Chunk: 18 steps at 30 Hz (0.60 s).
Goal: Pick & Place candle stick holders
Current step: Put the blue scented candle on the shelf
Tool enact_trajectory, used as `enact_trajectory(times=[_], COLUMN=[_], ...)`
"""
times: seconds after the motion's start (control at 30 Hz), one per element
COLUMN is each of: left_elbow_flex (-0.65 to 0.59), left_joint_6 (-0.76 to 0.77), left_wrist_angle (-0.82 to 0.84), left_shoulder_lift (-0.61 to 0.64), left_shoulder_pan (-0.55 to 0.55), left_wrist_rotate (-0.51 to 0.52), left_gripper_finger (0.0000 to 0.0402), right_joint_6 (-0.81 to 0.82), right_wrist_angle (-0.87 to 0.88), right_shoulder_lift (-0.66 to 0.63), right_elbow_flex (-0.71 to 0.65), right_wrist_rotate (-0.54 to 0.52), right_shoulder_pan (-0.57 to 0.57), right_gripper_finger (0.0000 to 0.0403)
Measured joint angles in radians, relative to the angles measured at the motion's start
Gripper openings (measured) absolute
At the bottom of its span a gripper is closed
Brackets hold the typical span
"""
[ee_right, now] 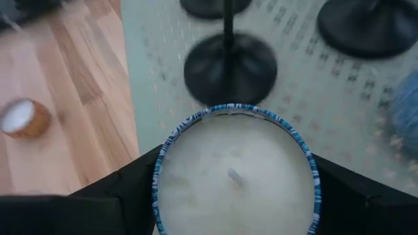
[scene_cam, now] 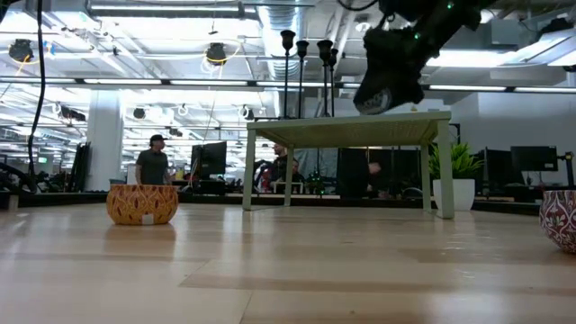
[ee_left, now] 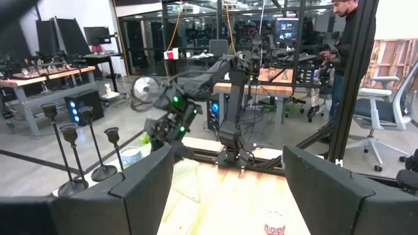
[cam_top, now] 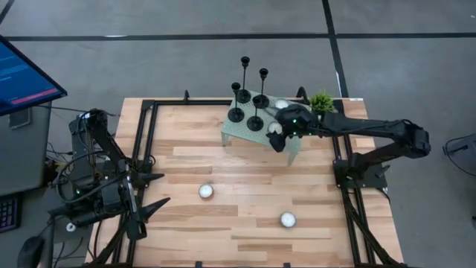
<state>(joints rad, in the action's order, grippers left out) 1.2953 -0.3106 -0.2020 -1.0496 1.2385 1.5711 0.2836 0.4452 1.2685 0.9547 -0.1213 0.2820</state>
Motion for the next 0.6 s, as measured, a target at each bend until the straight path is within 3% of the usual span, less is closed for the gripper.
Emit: enact_trajectory(times=[0.6], left_elbow_flex=[0.0], left_joint_6=[0.0], left_wrist_angle=[0.0], left_shoulder_lift=[0.002], left_shoulder_pan=[-0.007], left_wrist_rotate=[0.0], left_gripper_finger=[0.0287], right_joint_6=[-0.025], right_wrist_angle=[-0.014], right_shoulder_lift=[0.03], right_elbow_flex=[-0.013], right_wrist_rotate=[-0.038], right_shoulder_pan=[0.009], right_gripper_finger=[0.0288])
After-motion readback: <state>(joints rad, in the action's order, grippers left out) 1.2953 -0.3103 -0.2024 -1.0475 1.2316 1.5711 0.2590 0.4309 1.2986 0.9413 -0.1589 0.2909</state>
